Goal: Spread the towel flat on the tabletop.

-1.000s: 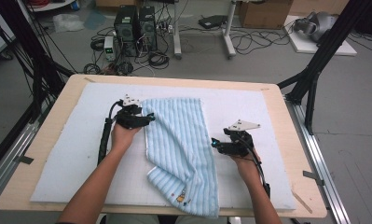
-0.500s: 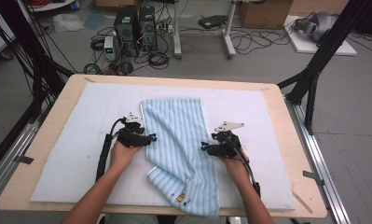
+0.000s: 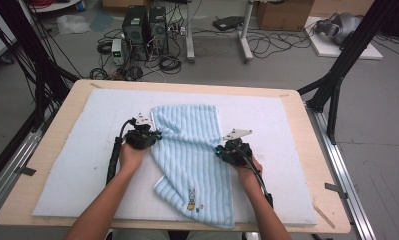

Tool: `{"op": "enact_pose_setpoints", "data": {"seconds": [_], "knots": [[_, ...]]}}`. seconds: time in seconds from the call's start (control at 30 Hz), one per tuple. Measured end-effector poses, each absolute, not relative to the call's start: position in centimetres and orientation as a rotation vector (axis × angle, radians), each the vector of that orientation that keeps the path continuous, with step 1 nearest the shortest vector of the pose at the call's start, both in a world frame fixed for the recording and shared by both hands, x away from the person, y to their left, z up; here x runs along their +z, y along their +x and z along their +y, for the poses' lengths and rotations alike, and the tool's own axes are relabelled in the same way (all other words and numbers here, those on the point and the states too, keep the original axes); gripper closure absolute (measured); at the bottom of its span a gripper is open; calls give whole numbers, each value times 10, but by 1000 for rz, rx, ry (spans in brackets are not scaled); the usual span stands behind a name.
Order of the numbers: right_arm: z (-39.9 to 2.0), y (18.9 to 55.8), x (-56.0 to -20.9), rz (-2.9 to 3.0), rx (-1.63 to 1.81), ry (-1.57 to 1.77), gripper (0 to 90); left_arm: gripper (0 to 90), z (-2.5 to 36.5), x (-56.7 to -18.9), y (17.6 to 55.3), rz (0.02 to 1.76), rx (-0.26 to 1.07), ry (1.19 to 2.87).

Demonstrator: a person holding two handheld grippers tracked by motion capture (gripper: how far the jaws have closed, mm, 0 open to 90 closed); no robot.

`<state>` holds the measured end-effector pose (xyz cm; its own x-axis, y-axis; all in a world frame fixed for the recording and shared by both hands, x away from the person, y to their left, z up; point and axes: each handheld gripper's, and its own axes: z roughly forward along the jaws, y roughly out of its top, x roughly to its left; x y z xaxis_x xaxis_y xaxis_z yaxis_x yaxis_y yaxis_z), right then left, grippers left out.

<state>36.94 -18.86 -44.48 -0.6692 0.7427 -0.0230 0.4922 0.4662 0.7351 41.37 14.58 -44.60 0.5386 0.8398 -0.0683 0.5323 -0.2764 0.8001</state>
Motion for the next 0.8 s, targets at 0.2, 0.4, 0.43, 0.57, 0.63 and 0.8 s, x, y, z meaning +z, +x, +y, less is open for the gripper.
{"op": "enact_pose_setpoints", "data": {"seconds": [0.2, 0.4, 0.43, 0.57, 0.63, 0.8], "knots": [[-181, 393, -447, 2296, 1047, 1100, 822, 858, 150, -442, 440, 1107, 521, 1953], [-180, 416, -440, 2228, 1074, 1123, 813, 857, 153, -428, 457, 1071, 596, 1903], [-180, 420, -439, 2215, 1066, 1130, 813, 858, 153, -428, 457, 1071, 596, 1903], [-182, 428, -438, 2125, 1024, 1150, 813, 843, 140, -430, 462, 1078, 623, 1918], [-185, 431, -440, 2091, 968, 1189, 815, 709, 135, -432, 461, 1120, 624, 1889], [-198, 434, -445, 2056, 916, 1274, 758, 504, 139, -431, 451, 1103, 531, 1903]]}}
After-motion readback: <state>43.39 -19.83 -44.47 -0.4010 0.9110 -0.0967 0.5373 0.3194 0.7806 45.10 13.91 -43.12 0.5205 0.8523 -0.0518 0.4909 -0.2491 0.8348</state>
